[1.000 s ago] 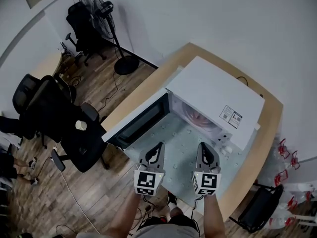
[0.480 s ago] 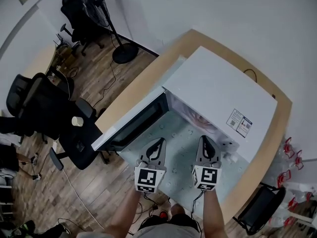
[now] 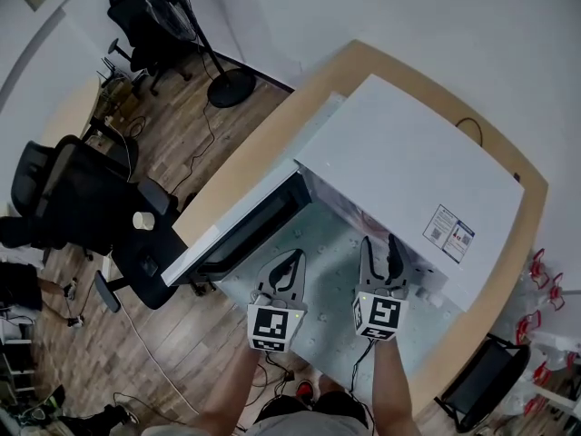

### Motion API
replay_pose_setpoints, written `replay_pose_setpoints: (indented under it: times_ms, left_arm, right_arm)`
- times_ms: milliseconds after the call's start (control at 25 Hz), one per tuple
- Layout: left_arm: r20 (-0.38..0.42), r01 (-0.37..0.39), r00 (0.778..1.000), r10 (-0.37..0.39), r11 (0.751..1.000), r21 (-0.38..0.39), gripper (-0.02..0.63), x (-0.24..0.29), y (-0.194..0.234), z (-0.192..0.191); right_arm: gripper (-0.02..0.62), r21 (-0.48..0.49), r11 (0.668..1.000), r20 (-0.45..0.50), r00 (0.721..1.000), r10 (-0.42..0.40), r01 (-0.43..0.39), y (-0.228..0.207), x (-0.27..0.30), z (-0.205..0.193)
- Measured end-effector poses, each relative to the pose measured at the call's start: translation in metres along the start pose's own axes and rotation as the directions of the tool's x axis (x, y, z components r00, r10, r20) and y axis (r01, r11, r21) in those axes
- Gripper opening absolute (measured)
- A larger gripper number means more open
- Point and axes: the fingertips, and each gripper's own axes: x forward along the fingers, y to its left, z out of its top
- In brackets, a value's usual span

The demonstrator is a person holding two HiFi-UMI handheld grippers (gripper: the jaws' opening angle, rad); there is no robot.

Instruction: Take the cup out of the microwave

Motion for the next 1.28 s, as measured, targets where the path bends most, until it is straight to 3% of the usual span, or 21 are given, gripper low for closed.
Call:
replay_pose_setpoints:
  times_ms: [120, 280, 1280]
  left_arm:
    - [-0.011, -0.002, 1.0, 0.002, 1.0, -0.002, 0.025, 0.005, 0.002, -0.005]
    - [-0.03, -0.001, 1.0, 0.001, 1.0, -0.006, 0.025, 0.01, 0.004, -0.013]
    - [-0.051, -0.018, 0.999, 0.017, 1.0, -0.023, 0.025, 0.02, 0.01, -0.025]
  right_arm:
    - [0.298, 0.011, 1.0, -0.001, 1.0, 0.001, -0.001, -0.001, 0.01, -0.003]
    - [0.345, 0.007, 1.0, -0.02, 1.0, -0.021, 0.021, -0.006, 0.023, -0.008]
    - [0.337, -0.012, 1.0, -0.046, 0.999, -0.016, 0.016, -0.016, 0.051, -0.017]
